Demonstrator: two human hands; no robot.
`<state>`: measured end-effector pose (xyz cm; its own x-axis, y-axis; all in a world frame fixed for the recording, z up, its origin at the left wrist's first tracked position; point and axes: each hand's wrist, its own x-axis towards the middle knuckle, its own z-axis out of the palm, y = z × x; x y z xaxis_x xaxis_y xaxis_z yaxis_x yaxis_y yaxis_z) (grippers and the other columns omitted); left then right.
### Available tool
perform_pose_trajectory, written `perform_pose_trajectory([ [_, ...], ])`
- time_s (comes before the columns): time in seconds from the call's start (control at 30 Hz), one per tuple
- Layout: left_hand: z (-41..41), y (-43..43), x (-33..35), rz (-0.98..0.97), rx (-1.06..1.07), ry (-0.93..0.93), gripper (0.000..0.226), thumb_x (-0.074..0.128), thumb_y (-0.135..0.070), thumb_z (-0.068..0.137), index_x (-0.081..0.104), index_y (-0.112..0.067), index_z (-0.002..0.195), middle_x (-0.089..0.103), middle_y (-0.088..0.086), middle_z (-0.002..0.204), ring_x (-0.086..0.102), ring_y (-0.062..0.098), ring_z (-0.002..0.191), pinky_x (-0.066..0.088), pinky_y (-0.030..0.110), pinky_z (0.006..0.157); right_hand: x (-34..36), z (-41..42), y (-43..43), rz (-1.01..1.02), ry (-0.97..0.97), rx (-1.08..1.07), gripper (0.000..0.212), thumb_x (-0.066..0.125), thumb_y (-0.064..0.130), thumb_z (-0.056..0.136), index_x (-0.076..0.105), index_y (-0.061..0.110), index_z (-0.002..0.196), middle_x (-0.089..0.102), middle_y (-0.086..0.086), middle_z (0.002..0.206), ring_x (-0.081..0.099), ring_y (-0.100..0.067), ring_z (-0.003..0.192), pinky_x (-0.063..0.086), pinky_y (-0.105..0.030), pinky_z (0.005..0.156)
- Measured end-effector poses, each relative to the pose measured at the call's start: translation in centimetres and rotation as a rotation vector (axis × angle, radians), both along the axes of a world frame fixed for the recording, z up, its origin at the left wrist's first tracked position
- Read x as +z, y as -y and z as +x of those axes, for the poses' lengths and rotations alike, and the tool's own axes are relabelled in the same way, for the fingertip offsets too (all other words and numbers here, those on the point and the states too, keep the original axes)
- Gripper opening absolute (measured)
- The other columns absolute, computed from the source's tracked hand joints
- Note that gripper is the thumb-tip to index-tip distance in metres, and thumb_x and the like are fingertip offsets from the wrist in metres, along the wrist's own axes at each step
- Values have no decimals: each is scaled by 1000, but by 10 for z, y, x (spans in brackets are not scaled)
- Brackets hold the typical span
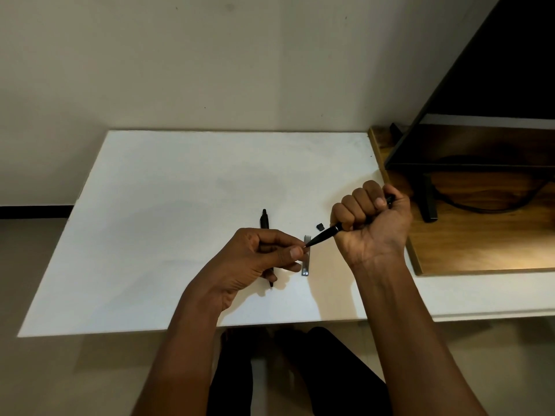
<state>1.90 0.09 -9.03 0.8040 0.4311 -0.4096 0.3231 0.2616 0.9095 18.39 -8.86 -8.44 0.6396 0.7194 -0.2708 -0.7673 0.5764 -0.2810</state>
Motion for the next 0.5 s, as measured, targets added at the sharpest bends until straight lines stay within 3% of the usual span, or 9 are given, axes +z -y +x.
perform_pose_trajectory([
  [0.33, 0, -1, 1, -3, -4, 2, 11, 70, -14, 87, 76, -14, 97, 80, 3, 94, 77, 15, 85, 48, 23, 60, -2, 0, -1, 13, -25, 15, 54, 29, 37, 97, 37, 17, 48, 25, 6, 38, 8, -9, 41, 14, -20, 38],
  [0.5, 0, -1, 0, -5, -1, -6, 13, 71, -15, 86, 77, -13, 97, 80, 2, 94, 77, 16, 85, 48, 24, 60, -1, -1, -2, 0, 2, -9, 43, 36, 28, 88, 38, 17, 46, 25, 6, 38, 9, -9, 40, 14, -18, 38],
])
